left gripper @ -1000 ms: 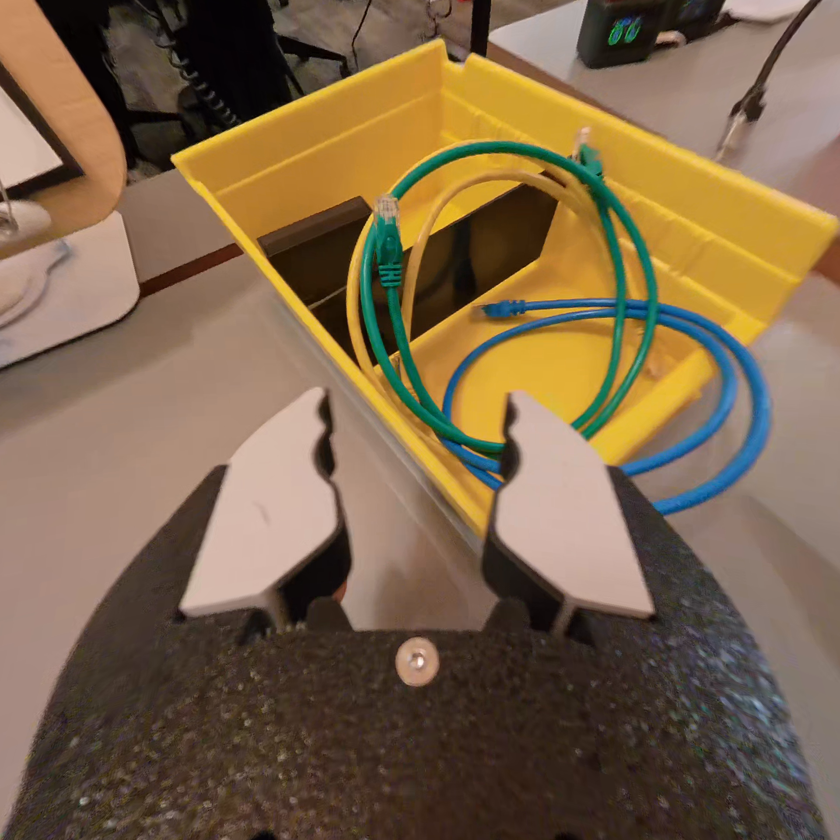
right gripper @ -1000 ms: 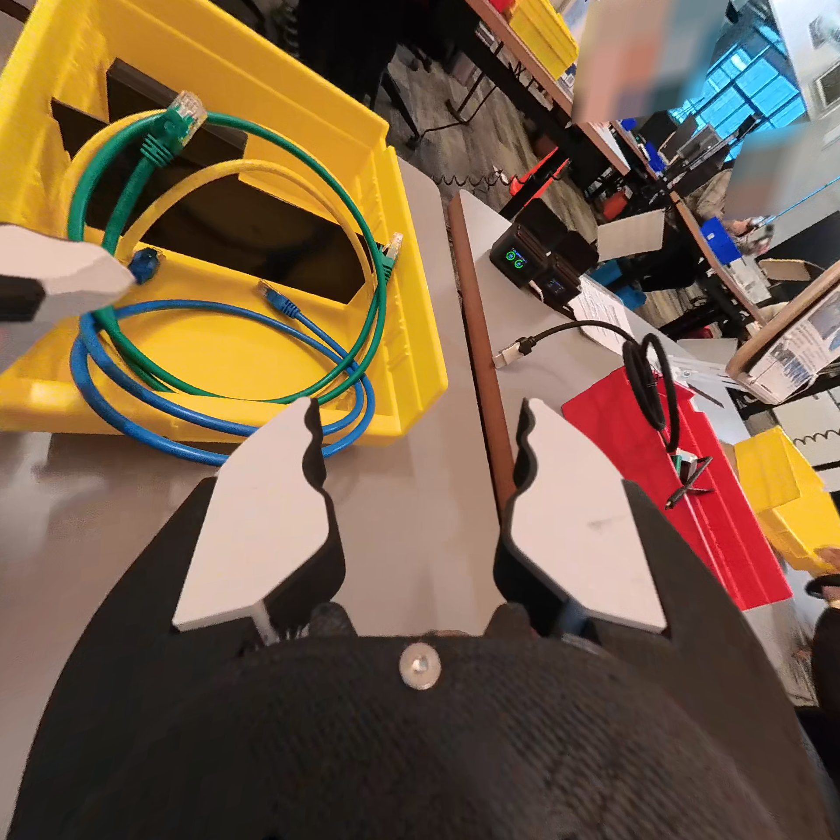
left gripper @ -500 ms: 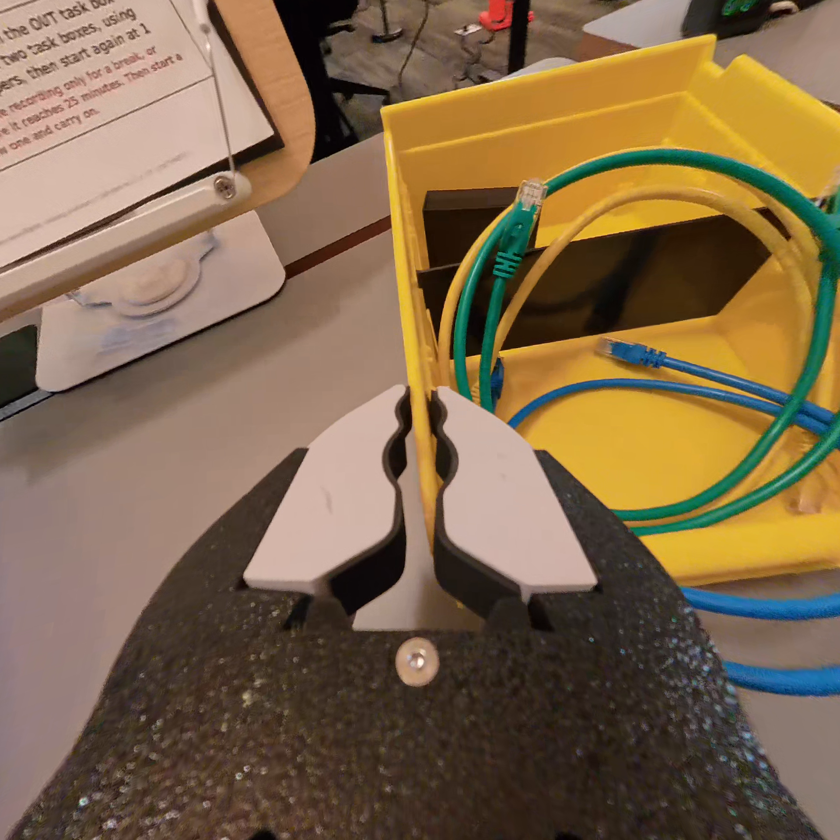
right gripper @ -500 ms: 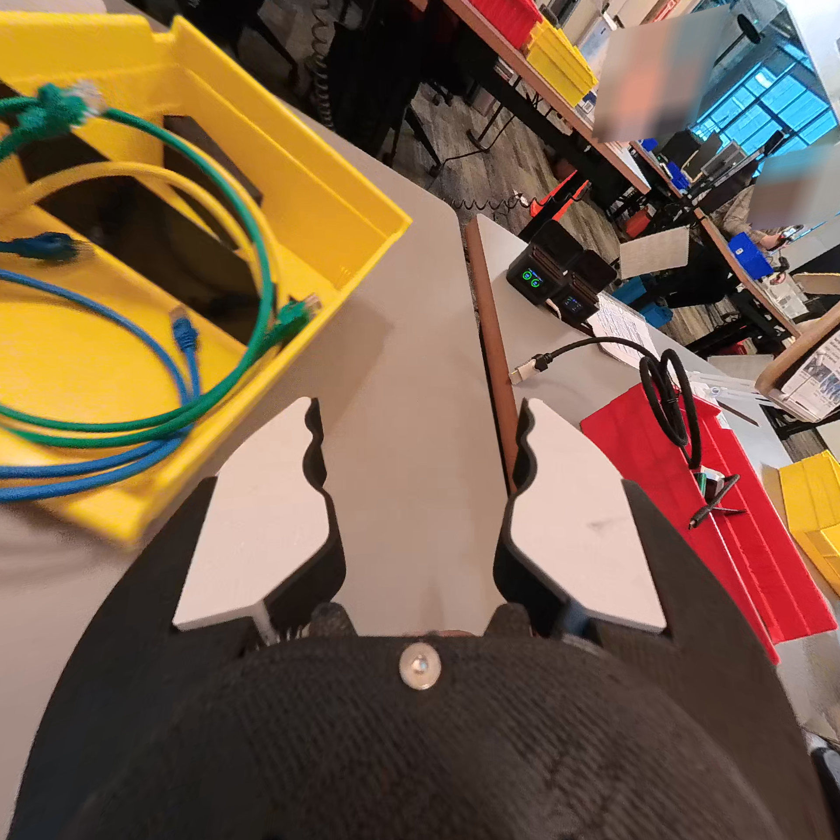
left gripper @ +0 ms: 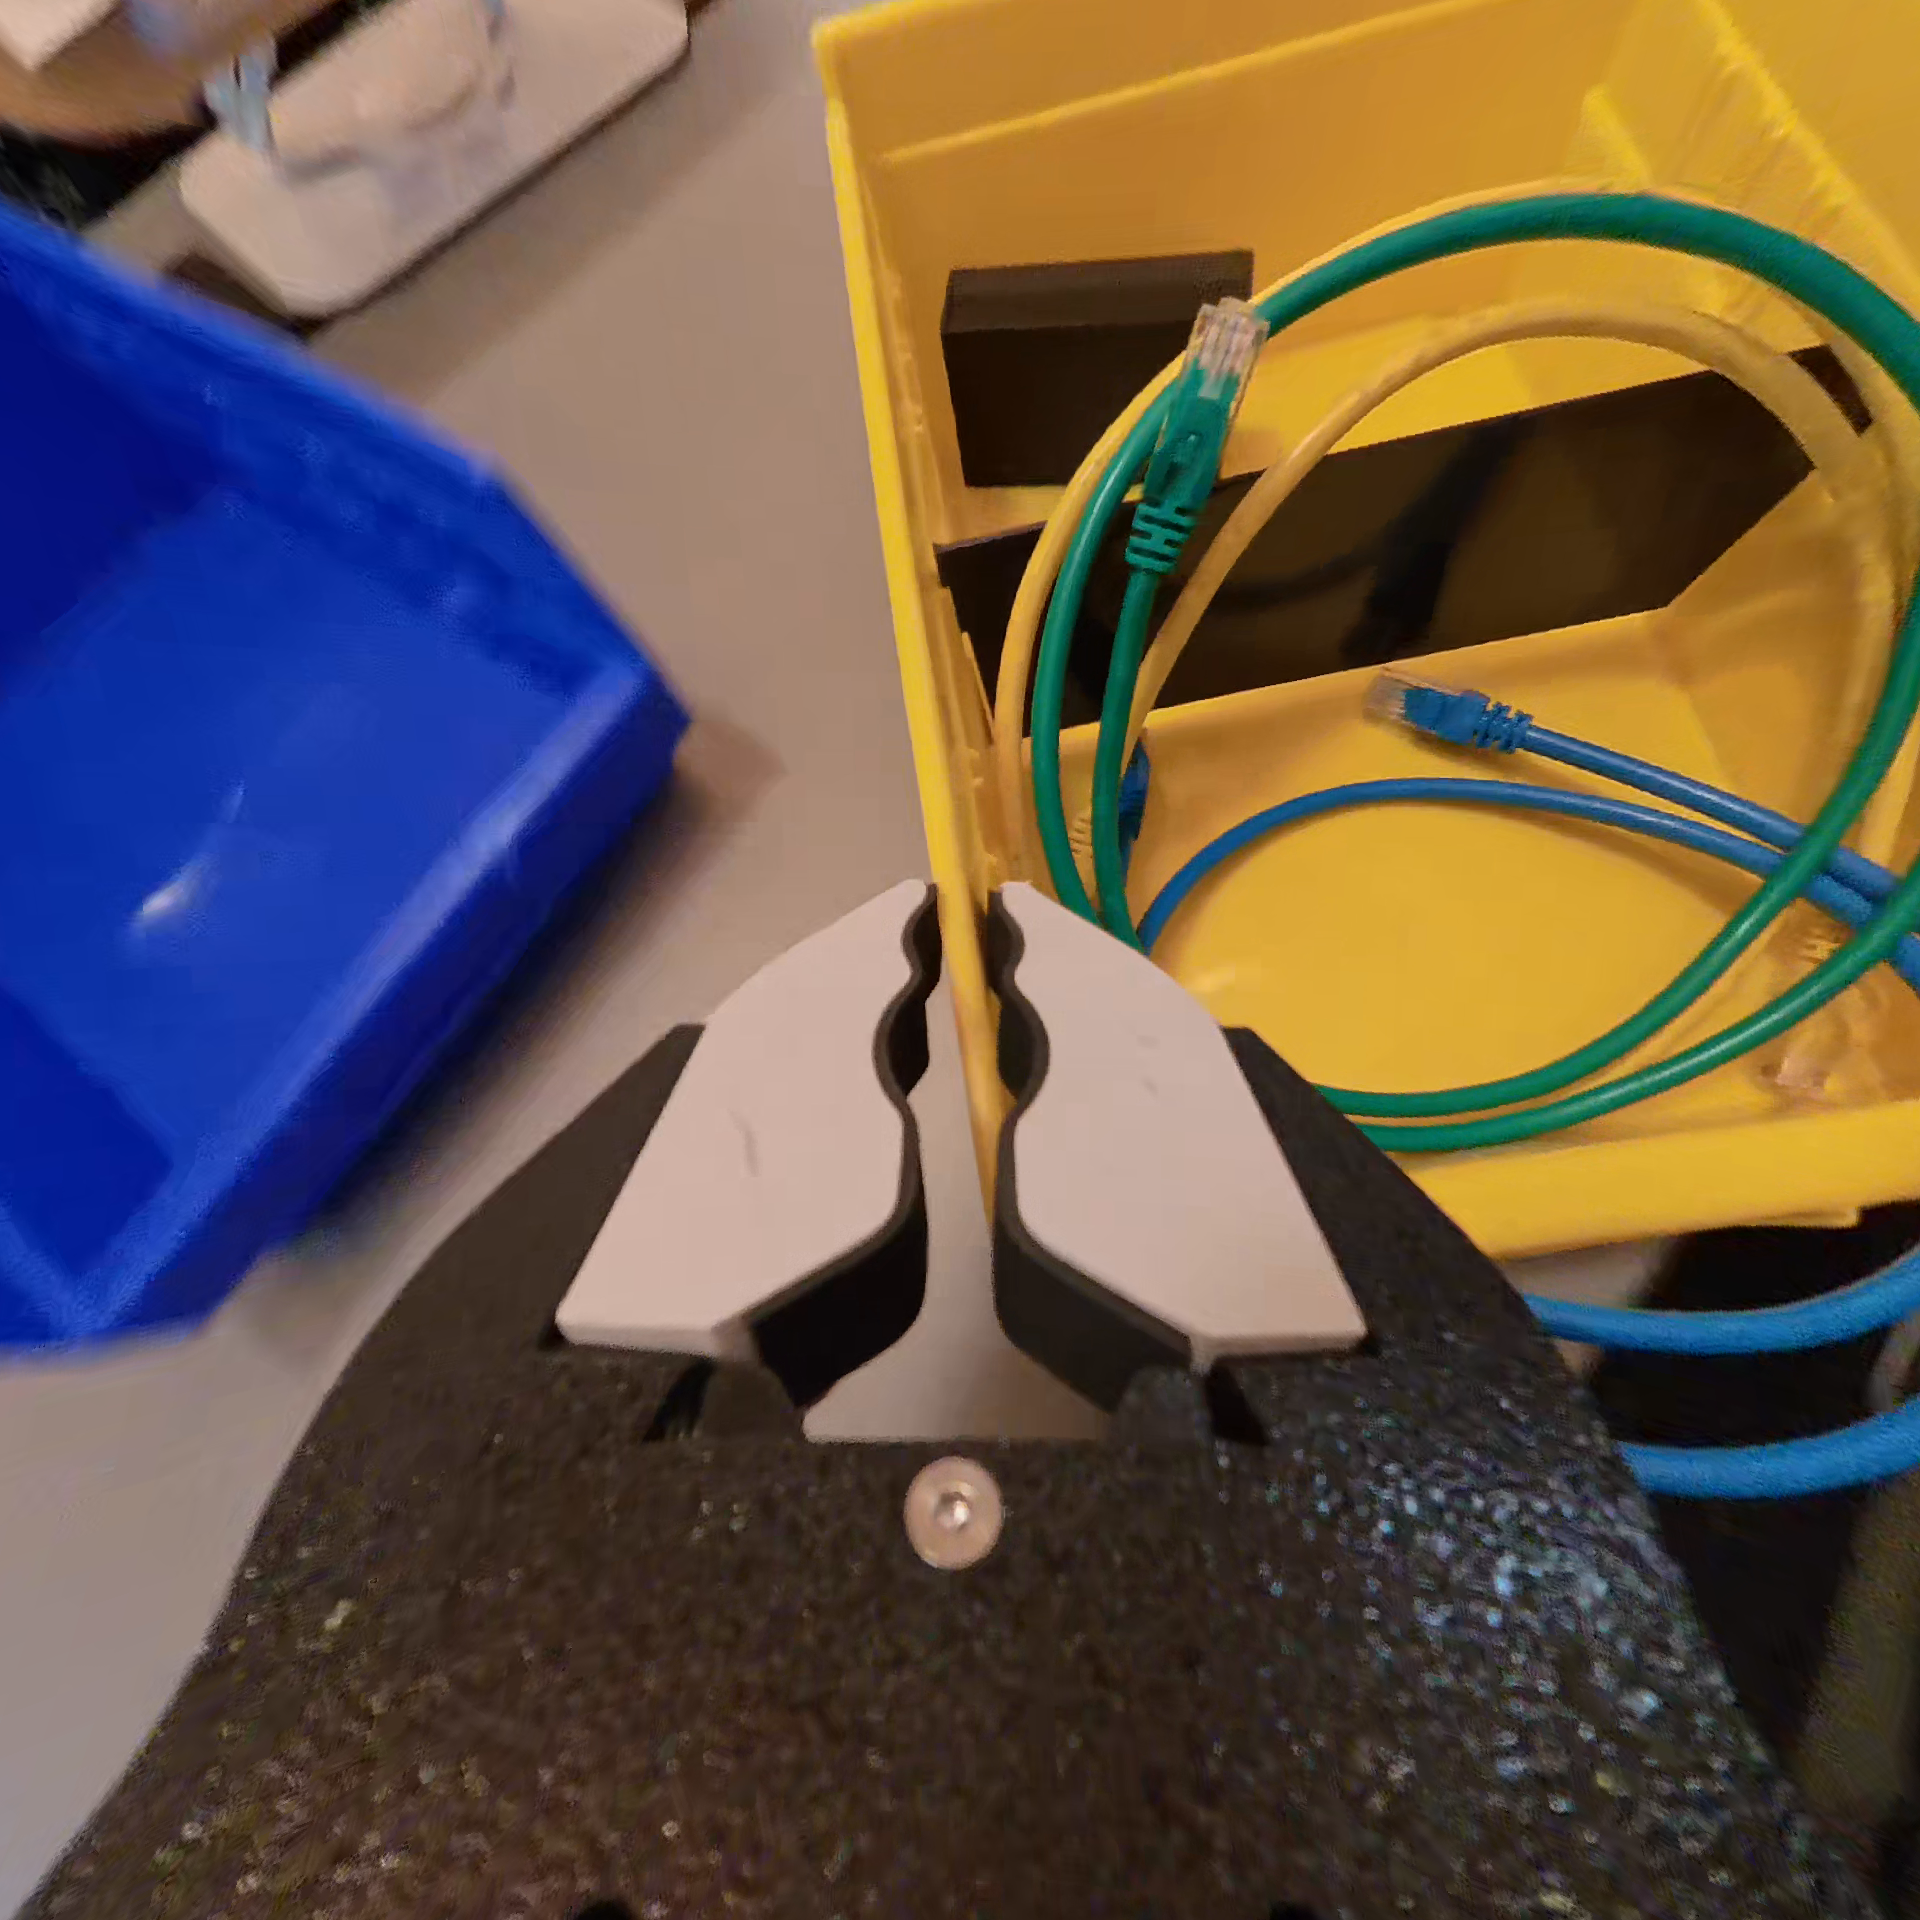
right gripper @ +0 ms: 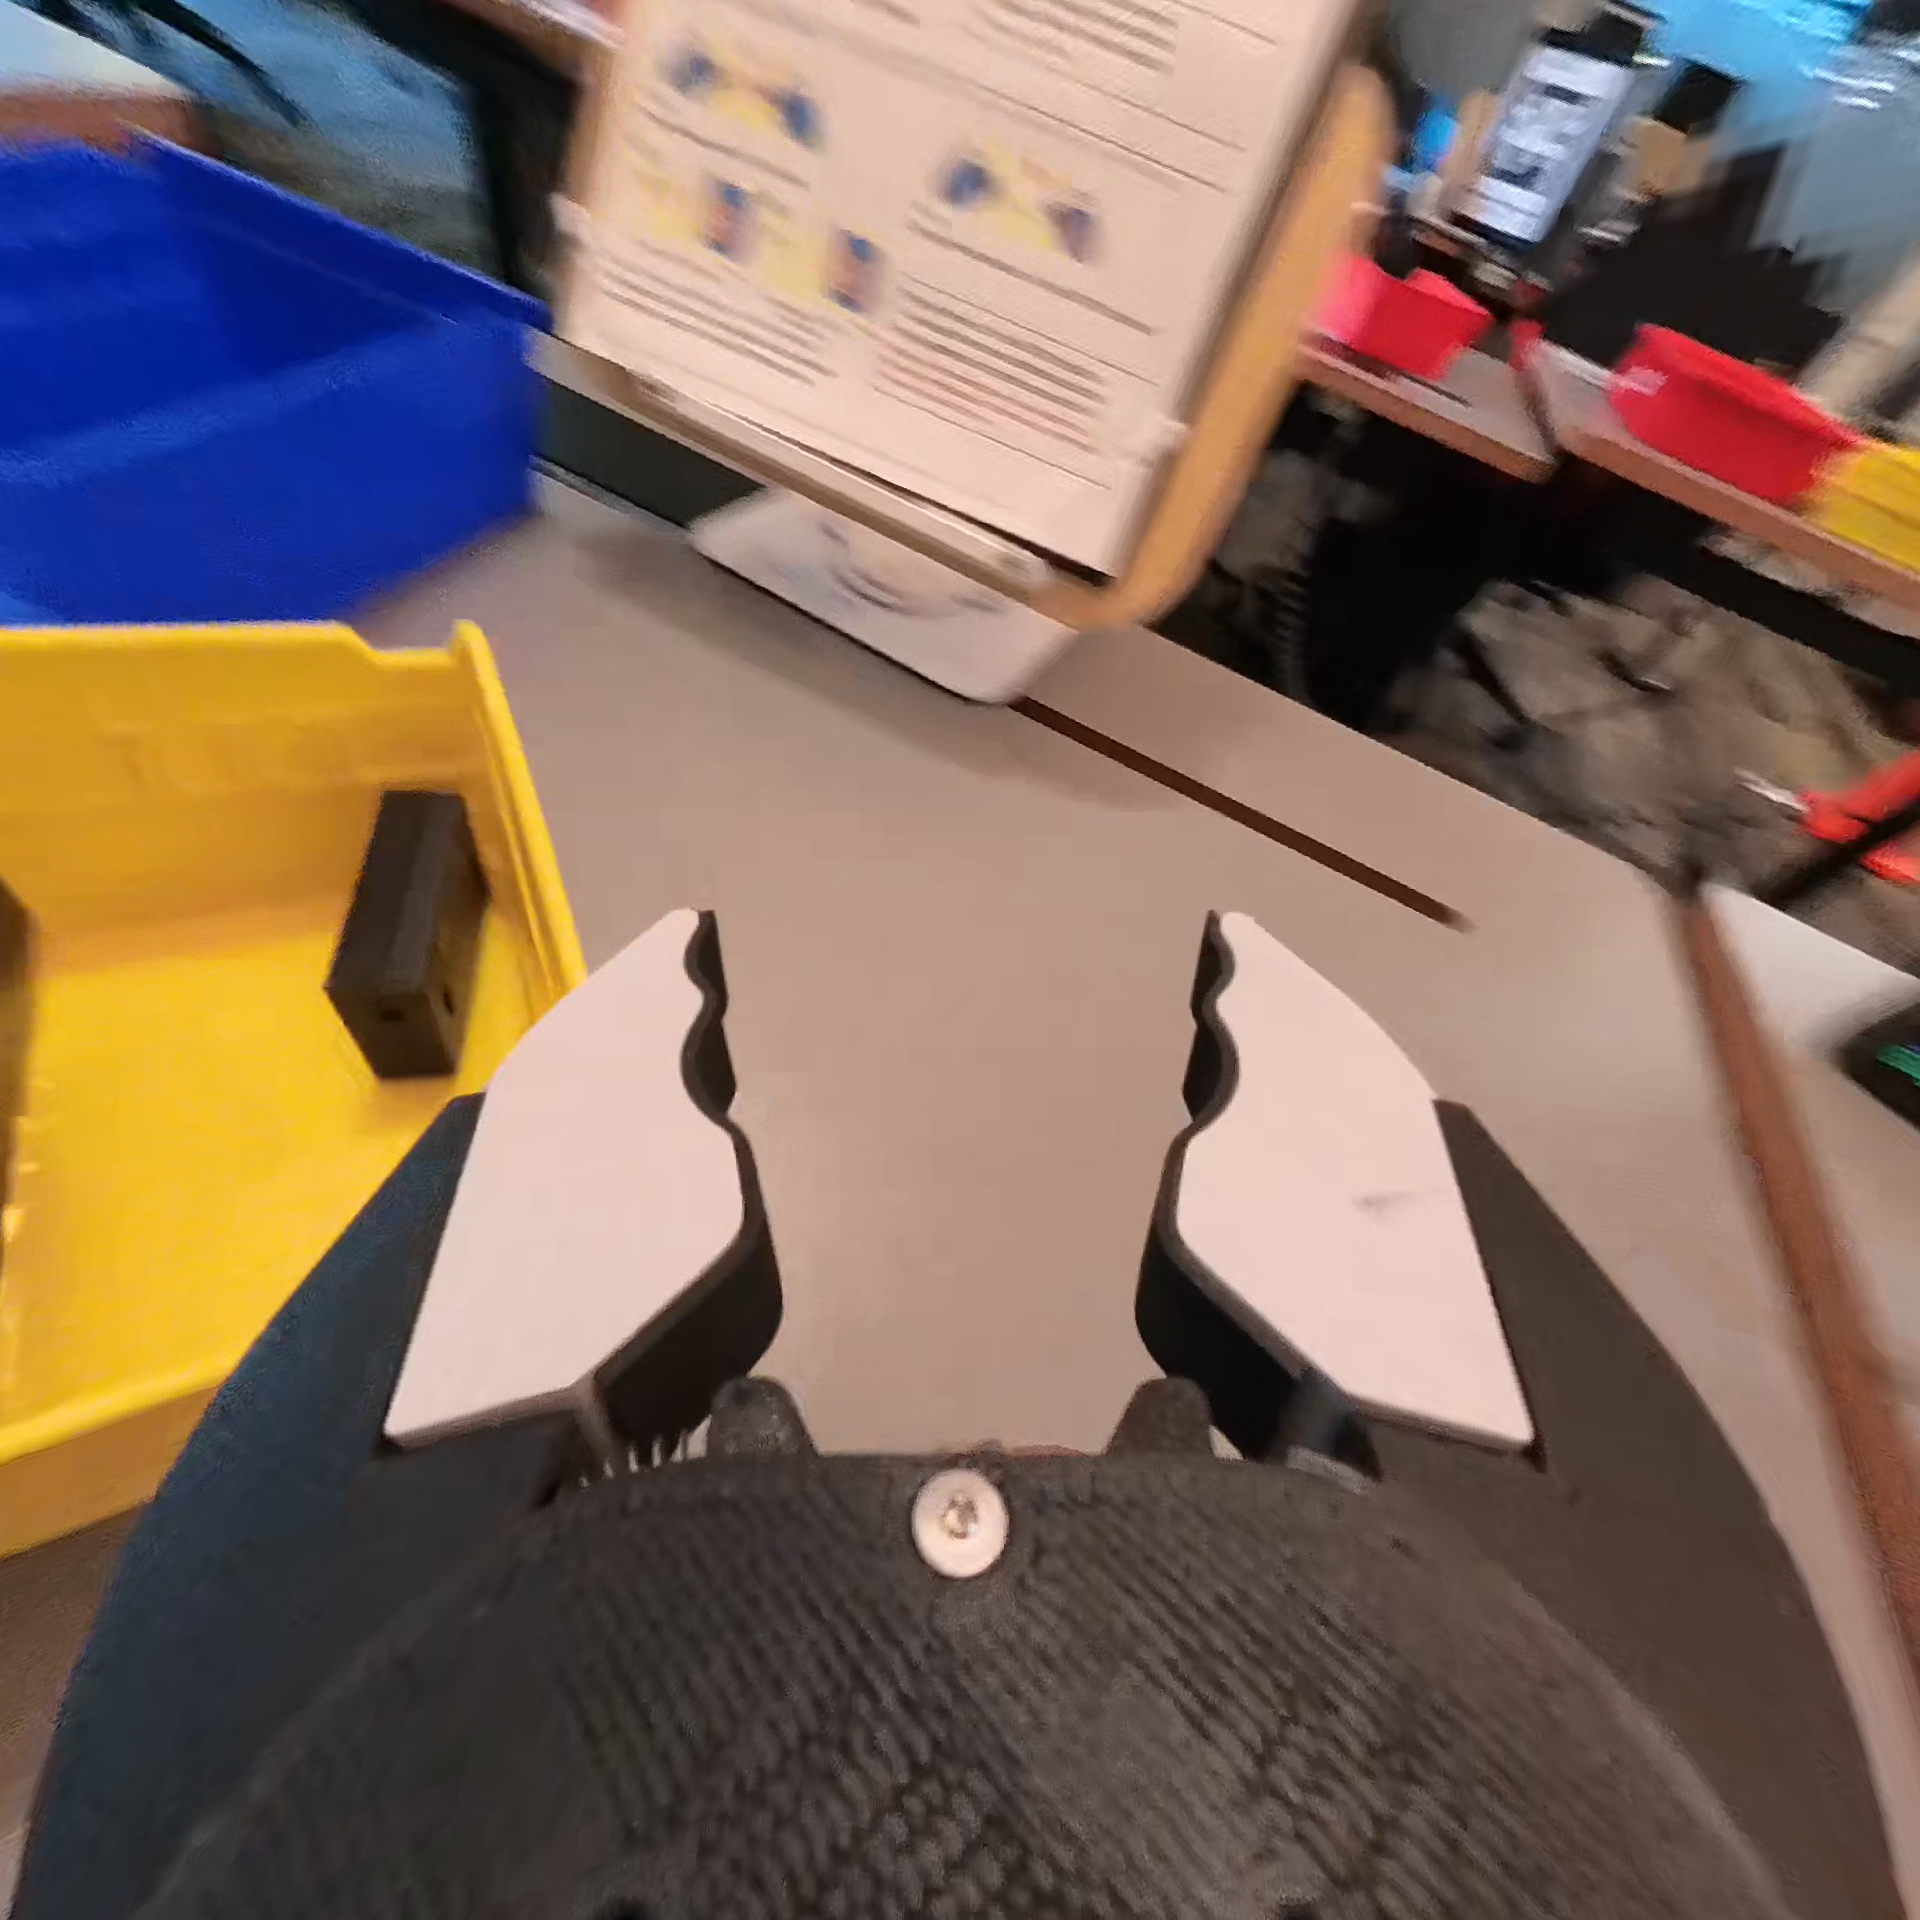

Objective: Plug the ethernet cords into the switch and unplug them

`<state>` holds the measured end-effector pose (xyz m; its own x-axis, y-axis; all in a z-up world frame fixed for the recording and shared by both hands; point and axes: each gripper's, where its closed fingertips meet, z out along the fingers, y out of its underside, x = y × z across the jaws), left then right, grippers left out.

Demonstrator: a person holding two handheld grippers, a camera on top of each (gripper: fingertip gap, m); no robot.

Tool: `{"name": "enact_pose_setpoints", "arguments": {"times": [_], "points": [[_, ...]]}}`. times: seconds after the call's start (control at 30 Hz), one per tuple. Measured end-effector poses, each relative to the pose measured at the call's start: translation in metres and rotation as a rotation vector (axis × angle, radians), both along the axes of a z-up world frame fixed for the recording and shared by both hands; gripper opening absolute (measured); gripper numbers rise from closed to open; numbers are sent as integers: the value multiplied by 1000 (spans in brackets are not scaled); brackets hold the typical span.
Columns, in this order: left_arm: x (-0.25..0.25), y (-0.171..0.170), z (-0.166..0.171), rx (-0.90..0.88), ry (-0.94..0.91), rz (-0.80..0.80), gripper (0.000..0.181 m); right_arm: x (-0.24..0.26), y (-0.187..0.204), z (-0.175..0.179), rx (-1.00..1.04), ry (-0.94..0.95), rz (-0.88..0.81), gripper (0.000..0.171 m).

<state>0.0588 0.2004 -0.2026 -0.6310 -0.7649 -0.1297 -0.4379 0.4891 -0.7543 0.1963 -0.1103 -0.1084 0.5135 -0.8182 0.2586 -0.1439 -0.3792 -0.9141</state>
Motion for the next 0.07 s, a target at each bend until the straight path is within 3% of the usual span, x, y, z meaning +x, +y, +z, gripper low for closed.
{"name": "enact_pose_setpoints", "arguments": {"times": [0.07], "points": [[-33,44,0,7,39,43,7,-10,61,-4,72,38,155,89]]}}
